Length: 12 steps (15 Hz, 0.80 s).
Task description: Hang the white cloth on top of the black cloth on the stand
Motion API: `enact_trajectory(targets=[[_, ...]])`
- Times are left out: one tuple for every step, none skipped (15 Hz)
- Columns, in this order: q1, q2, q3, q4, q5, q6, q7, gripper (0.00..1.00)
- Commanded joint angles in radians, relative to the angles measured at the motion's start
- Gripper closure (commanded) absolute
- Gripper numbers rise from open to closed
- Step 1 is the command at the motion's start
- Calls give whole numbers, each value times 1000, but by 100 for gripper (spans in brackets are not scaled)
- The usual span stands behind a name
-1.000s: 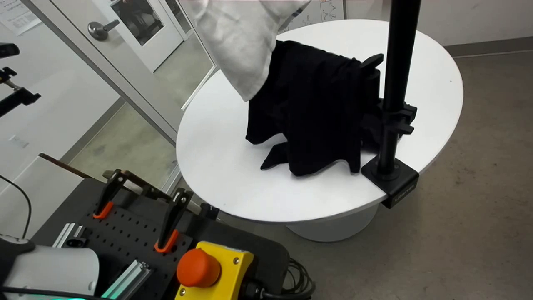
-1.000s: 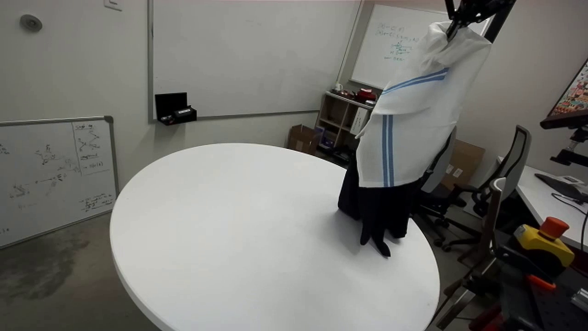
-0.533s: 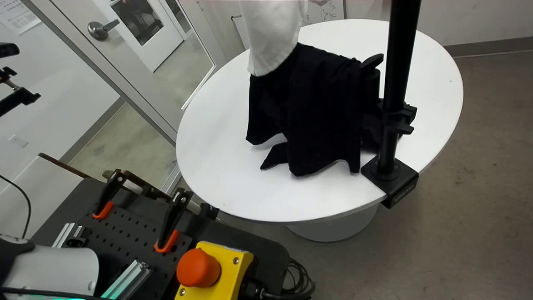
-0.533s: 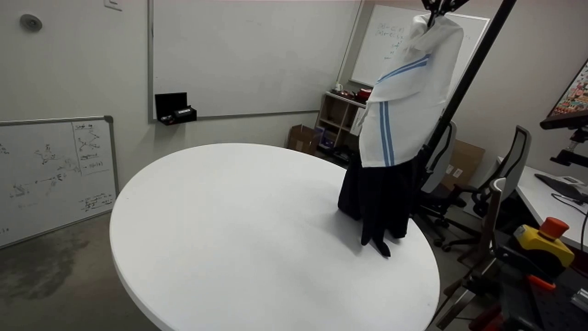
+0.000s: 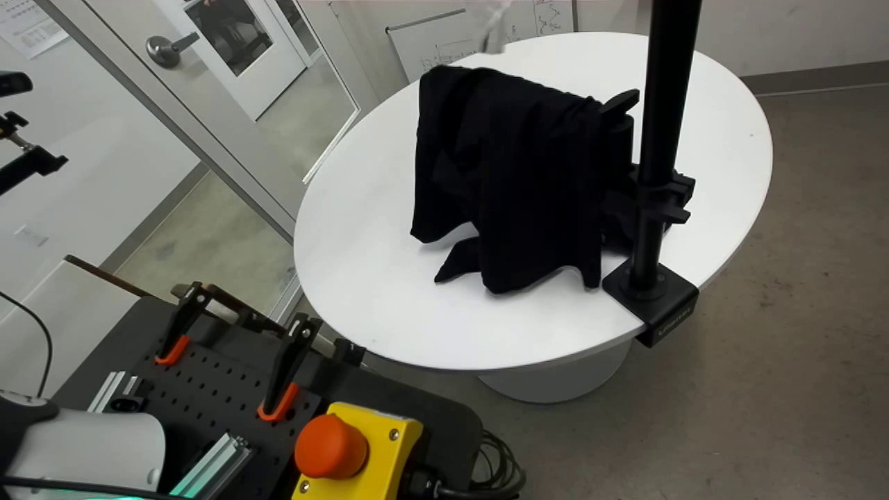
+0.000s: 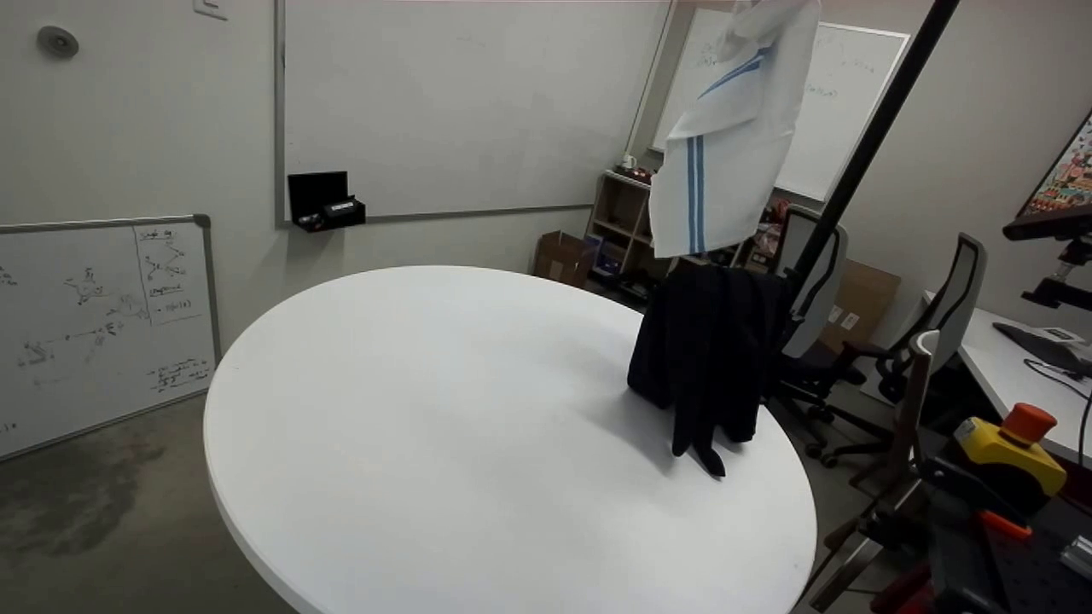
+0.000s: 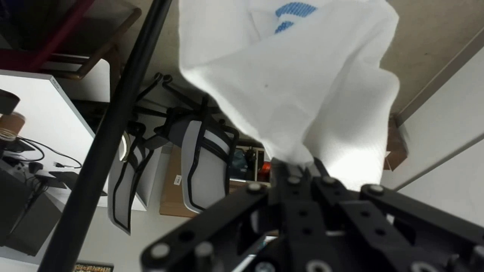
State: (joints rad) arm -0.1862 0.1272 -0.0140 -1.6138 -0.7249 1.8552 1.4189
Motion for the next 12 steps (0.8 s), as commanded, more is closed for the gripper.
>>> enact_trajectory(targets=[[16, 147, -9, 233, -2, -102, 32, 99], [59, 169, -59, 268, 2, -111, 32, 99], [63, 207, -69, 304, -4, -108, 36, 99], [69, 241, -82, 335, -1, -103, 33, 99], [72, 283, -96, 362, 6, -90, 29, 99], [74, 314, -107, 379, 12, -82, 26, 99], [75, 359, -118, 398, 15, -69, 27, 99], [76, 389, -127, 412, 20, -64, 24, 99], [75, 420, -134, 415, 28, -49, 25, 99], [76, 449, -140, 424, 37, -47, 22, 99], [78, 462, -141, 414, 48, -29, 24, 99], [82, 470, -144, 398, 54, -12, 29, 99]])
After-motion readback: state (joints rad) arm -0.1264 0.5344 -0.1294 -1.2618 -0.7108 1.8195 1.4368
